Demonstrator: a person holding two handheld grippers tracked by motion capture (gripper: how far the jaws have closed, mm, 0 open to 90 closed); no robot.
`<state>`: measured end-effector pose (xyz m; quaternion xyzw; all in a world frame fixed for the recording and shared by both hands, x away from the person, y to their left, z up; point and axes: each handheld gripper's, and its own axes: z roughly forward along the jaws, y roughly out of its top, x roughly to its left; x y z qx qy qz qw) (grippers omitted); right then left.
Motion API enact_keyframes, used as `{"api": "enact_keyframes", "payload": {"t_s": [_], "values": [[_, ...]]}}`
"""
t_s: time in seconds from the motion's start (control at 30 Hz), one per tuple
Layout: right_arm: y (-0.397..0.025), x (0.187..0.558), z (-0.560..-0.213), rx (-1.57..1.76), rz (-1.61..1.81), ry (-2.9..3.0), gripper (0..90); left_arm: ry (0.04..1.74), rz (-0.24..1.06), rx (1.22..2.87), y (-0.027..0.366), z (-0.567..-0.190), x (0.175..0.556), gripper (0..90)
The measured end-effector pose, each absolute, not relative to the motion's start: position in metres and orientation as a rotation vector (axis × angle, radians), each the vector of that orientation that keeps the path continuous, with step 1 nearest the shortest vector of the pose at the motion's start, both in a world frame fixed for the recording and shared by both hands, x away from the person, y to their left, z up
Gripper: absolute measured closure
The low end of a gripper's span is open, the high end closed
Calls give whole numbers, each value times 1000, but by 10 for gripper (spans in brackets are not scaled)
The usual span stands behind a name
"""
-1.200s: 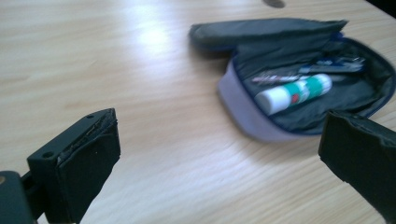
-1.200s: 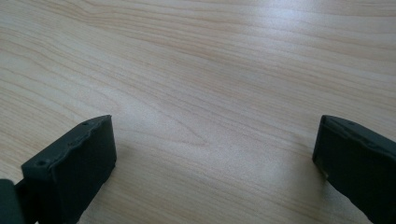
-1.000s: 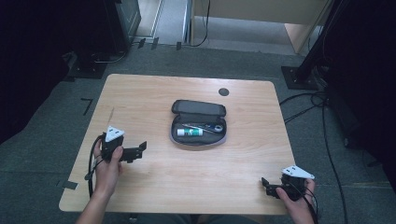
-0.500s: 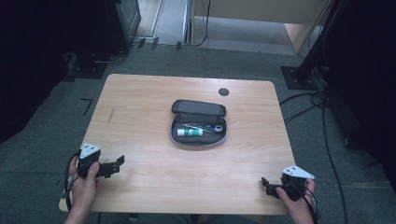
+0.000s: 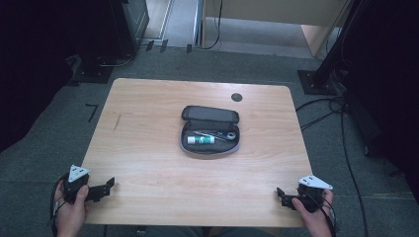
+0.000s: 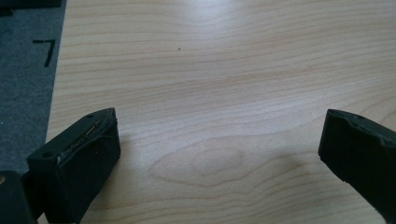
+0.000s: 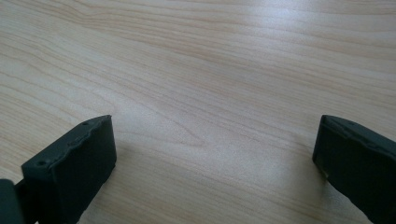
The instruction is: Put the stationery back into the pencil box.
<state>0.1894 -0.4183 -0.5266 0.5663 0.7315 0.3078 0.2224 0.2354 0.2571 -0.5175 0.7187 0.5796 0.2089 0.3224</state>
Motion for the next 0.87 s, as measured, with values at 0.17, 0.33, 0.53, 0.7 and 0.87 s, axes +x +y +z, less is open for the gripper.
{"api": "enact_keyframes", "payload": {"t_s": [0.17, 0.33, 0.53, 0.7, 0.87], "values": [[-418, 189, -527, 1565, 851, 2019, 0, 1520, 613, 1963, 251, -519, 235, 0], [-418, 189, -527, 1574, 848, 2011, 0, 1521, 614, 1962, 251, -519, 235, 0], [-417, 188, -527, 1593, 836, 1987, 0, 1524, 615, 1961, 251, -519, 235, 0], [-417, 187, -527, 1623, 826, 1960, 0, 1532, 618, 1958, 251, -519, 236, 0], [-418, 188, -526, 1671, 803, 1895, 0, 1565, 630, 1937, 249, -519, 237, 0]]}}
